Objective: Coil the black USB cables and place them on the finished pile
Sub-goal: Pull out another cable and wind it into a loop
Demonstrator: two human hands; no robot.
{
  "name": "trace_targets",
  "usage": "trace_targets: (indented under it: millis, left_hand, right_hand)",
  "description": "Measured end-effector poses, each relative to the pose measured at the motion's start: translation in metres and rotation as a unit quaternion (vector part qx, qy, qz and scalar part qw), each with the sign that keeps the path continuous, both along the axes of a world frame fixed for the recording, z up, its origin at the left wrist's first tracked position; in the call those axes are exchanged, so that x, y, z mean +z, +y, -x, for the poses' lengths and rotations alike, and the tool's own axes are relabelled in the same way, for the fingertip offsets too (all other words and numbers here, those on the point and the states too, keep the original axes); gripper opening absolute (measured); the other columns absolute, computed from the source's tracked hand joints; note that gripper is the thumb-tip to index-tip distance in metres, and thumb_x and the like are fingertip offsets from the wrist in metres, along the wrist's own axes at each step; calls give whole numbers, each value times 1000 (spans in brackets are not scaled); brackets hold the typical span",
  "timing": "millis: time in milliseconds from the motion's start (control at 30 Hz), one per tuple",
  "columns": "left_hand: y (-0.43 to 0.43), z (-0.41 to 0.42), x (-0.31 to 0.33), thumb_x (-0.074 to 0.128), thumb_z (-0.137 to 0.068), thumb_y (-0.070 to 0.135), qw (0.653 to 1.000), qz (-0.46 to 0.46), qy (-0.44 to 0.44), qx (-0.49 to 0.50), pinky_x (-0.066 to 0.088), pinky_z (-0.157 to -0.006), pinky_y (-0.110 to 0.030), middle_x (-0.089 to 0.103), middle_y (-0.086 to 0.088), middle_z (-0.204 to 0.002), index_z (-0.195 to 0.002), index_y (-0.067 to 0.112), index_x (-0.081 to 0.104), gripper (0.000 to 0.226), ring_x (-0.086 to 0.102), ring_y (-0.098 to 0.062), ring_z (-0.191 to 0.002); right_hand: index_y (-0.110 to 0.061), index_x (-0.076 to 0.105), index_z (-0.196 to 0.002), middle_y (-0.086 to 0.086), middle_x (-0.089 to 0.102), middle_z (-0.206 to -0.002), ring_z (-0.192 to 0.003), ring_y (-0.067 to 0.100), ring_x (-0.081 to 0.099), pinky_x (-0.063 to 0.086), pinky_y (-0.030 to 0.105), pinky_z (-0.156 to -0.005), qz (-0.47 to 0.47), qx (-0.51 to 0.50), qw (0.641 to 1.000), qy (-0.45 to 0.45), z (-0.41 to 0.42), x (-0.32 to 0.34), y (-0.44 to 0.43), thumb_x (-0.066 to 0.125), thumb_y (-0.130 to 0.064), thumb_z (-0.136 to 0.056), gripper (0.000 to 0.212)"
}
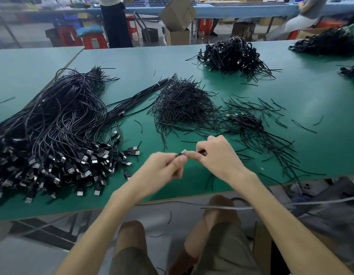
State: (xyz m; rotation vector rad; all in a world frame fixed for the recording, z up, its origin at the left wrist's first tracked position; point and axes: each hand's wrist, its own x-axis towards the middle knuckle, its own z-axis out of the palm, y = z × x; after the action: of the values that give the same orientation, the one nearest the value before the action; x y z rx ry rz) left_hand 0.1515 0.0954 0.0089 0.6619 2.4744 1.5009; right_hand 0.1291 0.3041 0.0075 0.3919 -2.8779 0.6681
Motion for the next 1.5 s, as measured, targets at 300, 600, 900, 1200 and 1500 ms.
trace_targets:
  millis: [300, 600, 900, 1200, 1500]
  left_hand:
    - [23, -3, -16, 51, -101, 31, 978, -169, 33, 120, 49, -69, -26, 70, 11, -86, -109, 27, 73, 23, 59, -10, -75]
    - [34, 4, 4, 32, -110, 39, 831, -505, -204, 113, 51, -101, -29, 67, -10, -133, -121, -3, 66, 55, 61, -19, -128]
    - [-9, 3, 15, 47, -104, 45, 842, -479, -224, 106, 22, -47, -22, 29, 8, -55, -59, 23, 43, 50, 20, -11, -47]
    - [8, 3, -17, 45, -108, 31, 990, -77, 23, 113, 47, -77, -21, 78, 12, -88, -89, 21, 77, 39, 69, -4, -83]
    - [26, 4, -2, 33, -108, 44, 813, -502, -266, 126, 38, -104, -27, 69, -9, -131, -127, 1, 64, 56, 62, -13, -126]
  right_hand:
    - [1, 54, -65, -8, 44, -53, -50, 7, 35, 29, 19, -50, 488, 27, 871, -52, -12, 6, -38, 43, -43, -106, 61]
    - [-22, 47, -66, -4, 43, -55, -51, 13, 37, 31, 28, -51, 353, 94, 931, -6, -28, -9, -54, 46, -39, -107, 44]
    - [-24, 47, -61, -1, 48, -66, -73, 21, 46, 38, 35, -74, 35, 42, 998, 0, 8, -14, 2, 49, -79, -80, 59]
    - [-17, 47, -54, -6, 49, -48, -48, 10, 42, 34, 26, -56, 247, 25, 968, 38, 4, 14, -31, 55, -49, -102, 58]
    - [-16, 54, -75, -6, 47, -55, -46, 17, 38, 36, 38, -50, 297, 71, 952, -9, -38, -10, -64, 48, -33, -107, 37]
